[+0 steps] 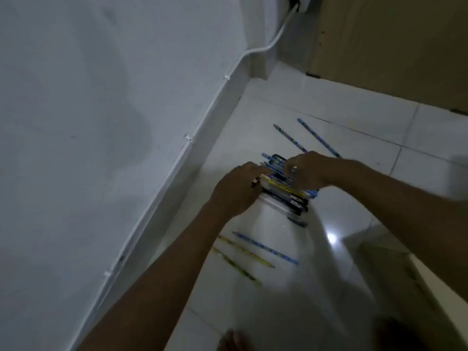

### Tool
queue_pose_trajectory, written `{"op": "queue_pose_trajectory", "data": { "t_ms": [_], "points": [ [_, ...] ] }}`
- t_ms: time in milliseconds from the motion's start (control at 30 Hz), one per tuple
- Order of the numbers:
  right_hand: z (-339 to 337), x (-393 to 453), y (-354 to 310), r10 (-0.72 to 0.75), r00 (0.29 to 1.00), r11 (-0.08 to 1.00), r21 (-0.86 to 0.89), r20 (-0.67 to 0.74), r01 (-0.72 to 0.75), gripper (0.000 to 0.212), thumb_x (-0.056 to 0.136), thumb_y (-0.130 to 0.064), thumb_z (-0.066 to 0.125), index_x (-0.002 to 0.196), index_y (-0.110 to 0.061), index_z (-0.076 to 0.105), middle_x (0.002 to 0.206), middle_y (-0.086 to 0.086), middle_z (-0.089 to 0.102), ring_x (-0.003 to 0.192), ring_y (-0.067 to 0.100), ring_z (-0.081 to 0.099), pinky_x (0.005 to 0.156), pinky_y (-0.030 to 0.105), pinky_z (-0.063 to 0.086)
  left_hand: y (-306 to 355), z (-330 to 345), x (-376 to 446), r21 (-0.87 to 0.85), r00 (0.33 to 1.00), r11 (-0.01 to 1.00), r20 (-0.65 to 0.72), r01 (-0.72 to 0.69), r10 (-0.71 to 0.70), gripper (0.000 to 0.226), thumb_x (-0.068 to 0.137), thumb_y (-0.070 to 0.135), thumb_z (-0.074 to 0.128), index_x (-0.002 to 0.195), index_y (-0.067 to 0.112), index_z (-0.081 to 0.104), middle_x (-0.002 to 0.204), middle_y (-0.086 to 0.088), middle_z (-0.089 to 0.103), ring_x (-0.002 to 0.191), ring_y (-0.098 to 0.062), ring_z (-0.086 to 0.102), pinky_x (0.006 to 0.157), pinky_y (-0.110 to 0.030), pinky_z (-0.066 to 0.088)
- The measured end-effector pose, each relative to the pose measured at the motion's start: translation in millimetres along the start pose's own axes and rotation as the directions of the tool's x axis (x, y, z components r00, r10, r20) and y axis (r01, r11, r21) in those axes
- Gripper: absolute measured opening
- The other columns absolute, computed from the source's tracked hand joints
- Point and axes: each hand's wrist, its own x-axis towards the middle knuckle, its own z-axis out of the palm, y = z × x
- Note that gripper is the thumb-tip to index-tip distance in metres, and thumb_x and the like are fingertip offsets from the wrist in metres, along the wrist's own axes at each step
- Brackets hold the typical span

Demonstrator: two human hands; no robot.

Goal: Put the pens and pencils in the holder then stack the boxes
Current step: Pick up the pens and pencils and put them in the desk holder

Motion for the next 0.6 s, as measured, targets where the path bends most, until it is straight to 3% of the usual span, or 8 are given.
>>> {"op": "queue_pose_trajectory", "data": {
  "t_ms": [67,133,233,367,533,600],
  "points": [
    [-8.9,10.3,3.1,0.036,0.999,0.99,-0.135,0.013,-0.034,0.033,0.093,-0.021,0.057,0.124,-0.01,0.059,0.12,0.011,0.058,0.096,0.023,0.058,0.077,0.022,0.051,1.1,7.5,9.7,-0.057,0.998,0.997,0.037,-0.045,0.047,0.024,0.093,0.016,0.062,0.115,0.021,0.071,0.106,-0.002,0.072,0.093,-0.017,0.067,0.081,-0.037,0.055],
    [-16.4,15.9,13.0,0.034,0.998,0.982,-0.182,-0.054,-0.043,0.035,0.089,-0.024,0.064,0.124,-0.017,0.058,0.128,0.011,0.054,0.113,0.027,0.054,0.09,0.032,0.049,6.0,15.8,17.5,-0.038,0.984,0.998,0.172,-0.049,0.055,0.022,0.089,0.018,0.068,0.11,0.024,0.073,0.107,0.001,0.073,0.096,-0.013,0.067,0.081,-0.027,0.052],
    [-23.7,16.7,27.0,0.01,0.999,0.962,-0.271,-0.047,-0.022,0.037,0.087,-0.017,0.066,0.123,-0.022,0.058,0.125,0.01,0.054,0.112,0.027,0.052,0.082,0.032,0.047,9.3,31.1,22.4,0.101,0.941,0.973,0.292,-0.206,0.168,0.028,0.087,0.026,0.07,0.115,0.027,0.068,0.115,0.004,0.067,0.104,-0.014,0.06,0.079,-0.026,0.046],
    [-26.5,15.3,33.8,-0.003,0.998,0.961,-0.277,-0.07,-0.016,0.036,0.085,-0.015,0.068,0.119,-0.023,0.059,0.115,0.01,0.062,0.099,0.022,0.053,0.074,0.032,0.046,9.0,40.5,14.0,0.212,0.925,0.923,0.28,-0.321,0.257,0.034,0.085,0.037,0.072,0.118,0.029,0.064,0.118,0.004,0.063,0.109,-0.019,0.054,0.081,-0.033,0.048],
    [-6.4,15.0,27.3,-0.104,0.992,0.966,-0.243,-0.074,0.083,0.028,0.083,-0.018,0.071,0.109,-0.022,0.063,0.099,0.003,0.06,0.099,0.025,0.058,0.084,0.036,0.052,12.0,48.5,11.7,0.3,0.939,0.903,0.252,-0.308,0.236,0.041,0.083,0.042,0.074,0.119,0.03,0.06,0.117,0.005,0.059,0.11,-0.021,0.052,0.076,-0.03,0.037],
    [3.7,15.4,25.7,-0.14,0.988,0.964,-0.234,-0.058,0.123,0.024,0.085,-0.017,0.069,0.109,-0.02,0.063,0.094,0.0,0.056,0.099,0.024,0.057,0.081,0.034,0.051,12.8,52.8,12.5,0.298,0.946,0.913,0.252,-0.278,0.206,0.039,0.083,0.042,0.074,0.118,0.03,0.061,0.118,0.004,0.06,0.11,-0.021,0.052,0.079,-0.032,0.039]
  ]
}}
